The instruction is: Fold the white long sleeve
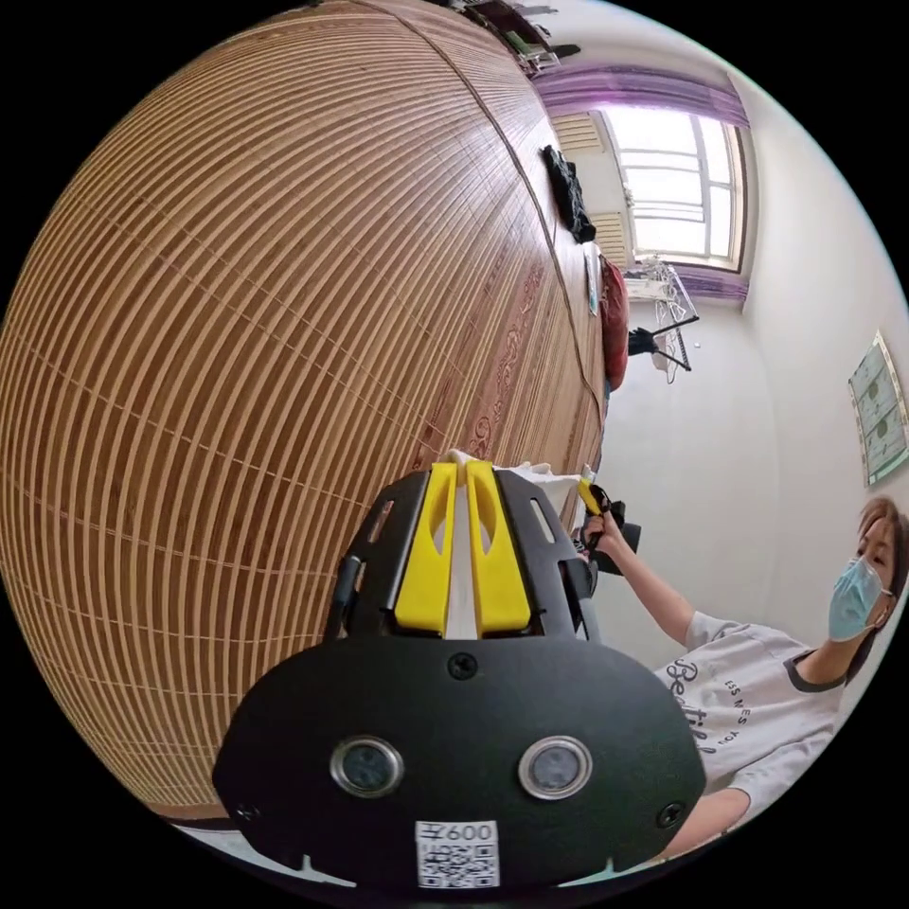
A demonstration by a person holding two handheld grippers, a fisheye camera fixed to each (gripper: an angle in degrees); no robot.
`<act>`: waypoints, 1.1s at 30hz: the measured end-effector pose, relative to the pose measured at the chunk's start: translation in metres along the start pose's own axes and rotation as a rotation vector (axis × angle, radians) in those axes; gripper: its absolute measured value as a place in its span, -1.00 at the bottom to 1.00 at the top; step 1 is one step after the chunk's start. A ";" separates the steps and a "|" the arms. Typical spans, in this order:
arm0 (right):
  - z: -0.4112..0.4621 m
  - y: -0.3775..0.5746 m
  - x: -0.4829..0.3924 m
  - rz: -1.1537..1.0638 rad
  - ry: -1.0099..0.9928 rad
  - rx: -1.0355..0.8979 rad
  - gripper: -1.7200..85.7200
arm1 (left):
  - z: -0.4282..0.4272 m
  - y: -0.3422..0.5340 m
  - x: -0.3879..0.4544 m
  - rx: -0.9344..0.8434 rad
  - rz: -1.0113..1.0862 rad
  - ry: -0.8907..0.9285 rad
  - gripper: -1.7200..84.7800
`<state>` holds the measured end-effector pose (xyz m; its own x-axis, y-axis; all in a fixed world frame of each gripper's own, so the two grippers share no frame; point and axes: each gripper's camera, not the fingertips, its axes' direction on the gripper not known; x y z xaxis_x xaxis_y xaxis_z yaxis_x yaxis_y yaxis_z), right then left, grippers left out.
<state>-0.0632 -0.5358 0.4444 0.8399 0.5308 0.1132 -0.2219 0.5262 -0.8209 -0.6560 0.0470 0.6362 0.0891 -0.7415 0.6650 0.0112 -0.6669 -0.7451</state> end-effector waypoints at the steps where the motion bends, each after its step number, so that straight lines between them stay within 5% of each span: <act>1: 0.004 -0.004 0.001 0.037 0.024 0.015 -0.98 | 0.001 -0.002 -0.001 0.016 -0.031 0.007 -0.88; 5: 0.001 -0.008 -0.021 -0.006 0.145 0.125 -0.98 | -0.034 0.020 0.014 0.535 -0.192 0.181 -0.88; 7: -0.004 -0.007 -0.053 -0.163 0.134 0.206 -0.98 | -0.042 0.031 0.043 0.625 -0.137 0.109 -0.91; 9: 0.011 -0.007 -0.086 -0.341 0.103 0.064 -0.97 | -0.023 0.027 0.086 0.485 0.035 -0.044 -0.93; 11: 0.048 0.008 -0.120 -0.533 0.069 -0.148 -0.98 | 0.047 0.026 0.144 0.117 0.311 -0.205 -0.94; 14: 0.146 0.061 -0.155 -0.668 -0.017 -0.603 -0.98 | 0.157 0.055 0.176 -0.284 0.467 -0.159 -0.95; 16: 0.212 0.115 -0.175 -0.868 0.001 -0.772 -0.98 | 0.207 0.077 0.180 -0.386 0.449 -0.164 -0.95; 18: 0.253 0.138 -0.184 -0.933 0.013 -0.865 -0.98 | 0.250 0.094 0.181 -0.434 0.371 -0.431 -0.95; 21: 0.309 0.146 -0.185 -0.847 -0.056 -1.156 -0.98 | 0.263 0.095 0.189 -0.437 0.399 -0.463 -0.96; 24: 0.329 0.138 -0.193 -0.974 0.056 -1.212 -0.98 | 0.286 0.081 0.200 -0.544 0.415 -0.478 -0.96; 26: 0.329 0.112 -0.204 -0.966 0.100 -1.084 -0.98 | 0.296 0.081 0.207 -0.560 0.443 -0.507 -0.96; 28: 0.281 0.070 -0.226 -0.946 0.096 -0.571 -0.98 | 0.306 0.085 0.217 -0.556 0.481 -0.547 -0.96; 31: 0.201 0.058 -0.224 -0.845 -0.006 -0.044 -0.98 | 0.321 0.096 0.231 -0.537 0.555 -0.621 -0.96; 33: 0.191 0.069 -0.215 -0.855 0.048 -0.095 -0.98 | 0.331 0.099 0.238 -0.543 0.568 -0.657 -0.96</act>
<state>-0.3536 -0.4870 0.4703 0.7205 -0.0520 0.6915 0.5364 0.6738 -0.5082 -0.3042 -0.1712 0.7044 0.4703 -0.8805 -0.0602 -0.6412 -0.2941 -0.7088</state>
